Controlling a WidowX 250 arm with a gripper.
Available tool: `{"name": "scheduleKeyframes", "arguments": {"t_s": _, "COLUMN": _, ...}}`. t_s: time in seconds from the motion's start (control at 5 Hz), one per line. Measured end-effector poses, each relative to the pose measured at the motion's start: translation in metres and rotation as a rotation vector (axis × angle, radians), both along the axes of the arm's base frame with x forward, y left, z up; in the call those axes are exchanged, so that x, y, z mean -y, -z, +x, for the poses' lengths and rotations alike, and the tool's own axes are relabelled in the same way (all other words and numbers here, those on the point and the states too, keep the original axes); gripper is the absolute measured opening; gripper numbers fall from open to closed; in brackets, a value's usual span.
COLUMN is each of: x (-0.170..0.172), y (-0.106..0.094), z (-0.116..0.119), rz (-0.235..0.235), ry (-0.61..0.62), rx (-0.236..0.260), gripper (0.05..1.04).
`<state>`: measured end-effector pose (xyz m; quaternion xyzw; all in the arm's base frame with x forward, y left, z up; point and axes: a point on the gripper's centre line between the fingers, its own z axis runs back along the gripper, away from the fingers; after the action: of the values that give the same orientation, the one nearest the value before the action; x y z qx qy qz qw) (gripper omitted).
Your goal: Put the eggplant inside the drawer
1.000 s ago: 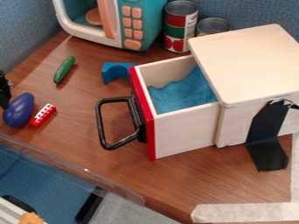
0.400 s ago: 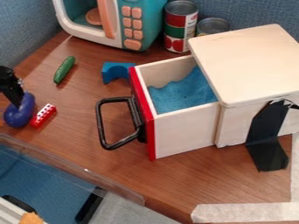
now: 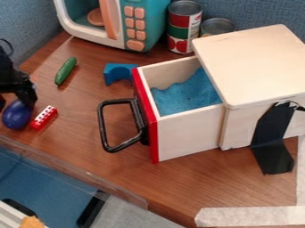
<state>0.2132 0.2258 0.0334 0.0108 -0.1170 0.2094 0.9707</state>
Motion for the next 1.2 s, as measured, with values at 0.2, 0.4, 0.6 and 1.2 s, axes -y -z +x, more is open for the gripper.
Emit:
{"name": "scheduleKeyframes", "arguments": {"t_s": 0.2, "x": 0.001, "y": 0.009, "z": 0.005, "rz": 0.013, "ry": -0.011, "rx": -0.014, "gripper": 0.952}}
{"name": "scheduleKeyframes", "arguments": {"t_s": 0.4, "x": -0.001, "y": 0.015, "z": 0.005, "rz": 0.017, "ry": -0.052, "rx": -0.028, "gripper": 0.735}}
{"name": "scheduleKeyframes", "arguments": {"t_s": 0.6, "x": -0.003, "y": 0.016, "z": 0.004, "rz": 0.032, "ry": -0.075, "rx": -0.033, "gripper": 0.732}}
{"name": "scheduleKeyframes", "arguments": {"t_s": 1.2, "x": 0.024, "y": -0.041, "z": -0.009, "rz": -0.039, "ry": -0.073, "rx": 0.01, "gripper": 0.732}}
